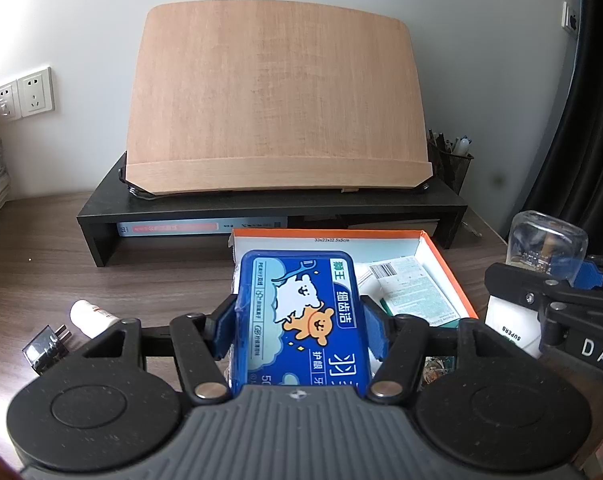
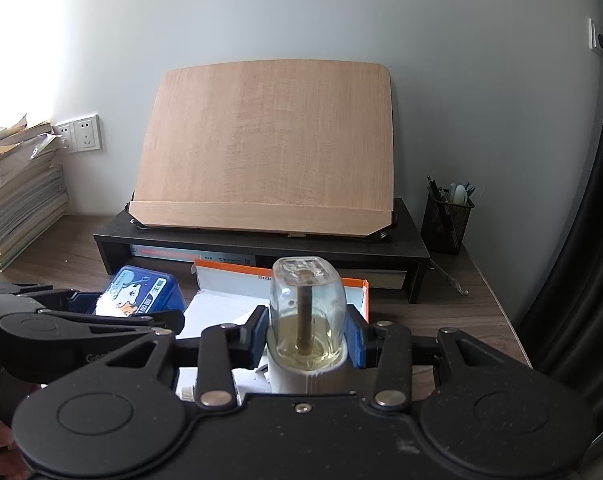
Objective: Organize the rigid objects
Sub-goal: 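Hold the blue tin and diffuser above the white box, edging lower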
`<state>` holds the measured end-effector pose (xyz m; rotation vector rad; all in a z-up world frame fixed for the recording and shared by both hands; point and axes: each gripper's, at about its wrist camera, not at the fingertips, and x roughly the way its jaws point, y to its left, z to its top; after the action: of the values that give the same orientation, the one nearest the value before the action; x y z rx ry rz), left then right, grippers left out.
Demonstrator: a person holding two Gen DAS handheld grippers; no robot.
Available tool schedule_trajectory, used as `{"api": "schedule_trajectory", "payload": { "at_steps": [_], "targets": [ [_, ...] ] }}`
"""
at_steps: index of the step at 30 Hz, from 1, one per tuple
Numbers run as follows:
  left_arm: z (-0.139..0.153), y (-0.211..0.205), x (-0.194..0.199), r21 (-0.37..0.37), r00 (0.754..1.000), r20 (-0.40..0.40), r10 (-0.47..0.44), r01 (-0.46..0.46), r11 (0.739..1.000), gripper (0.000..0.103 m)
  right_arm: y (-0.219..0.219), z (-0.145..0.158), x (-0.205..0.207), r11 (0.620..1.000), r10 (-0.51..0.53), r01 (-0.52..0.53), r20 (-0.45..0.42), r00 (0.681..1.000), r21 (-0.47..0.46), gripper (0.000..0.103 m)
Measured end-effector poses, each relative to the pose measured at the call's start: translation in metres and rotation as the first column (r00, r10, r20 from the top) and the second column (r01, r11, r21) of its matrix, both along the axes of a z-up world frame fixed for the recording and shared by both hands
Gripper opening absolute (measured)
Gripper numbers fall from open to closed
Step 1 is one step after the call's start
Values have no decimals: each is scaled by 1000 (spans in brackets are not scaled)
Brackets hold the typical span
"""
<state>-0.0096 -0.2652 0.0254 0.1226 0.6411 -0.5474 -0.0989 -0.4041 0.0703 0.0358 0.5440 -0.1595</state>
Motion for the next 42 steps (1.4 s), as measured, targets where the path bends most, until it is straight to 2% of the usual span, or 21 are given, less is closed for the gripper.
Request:
{"api": "schedule_trajectory", "payload": {
  "at_steps": [42],
  "targets": [
    [-13,2,17,15,999,-34,9,-9,1000,63,1,-9,19,1000,-3,3,-45,999,-15,50]
  ]
}}
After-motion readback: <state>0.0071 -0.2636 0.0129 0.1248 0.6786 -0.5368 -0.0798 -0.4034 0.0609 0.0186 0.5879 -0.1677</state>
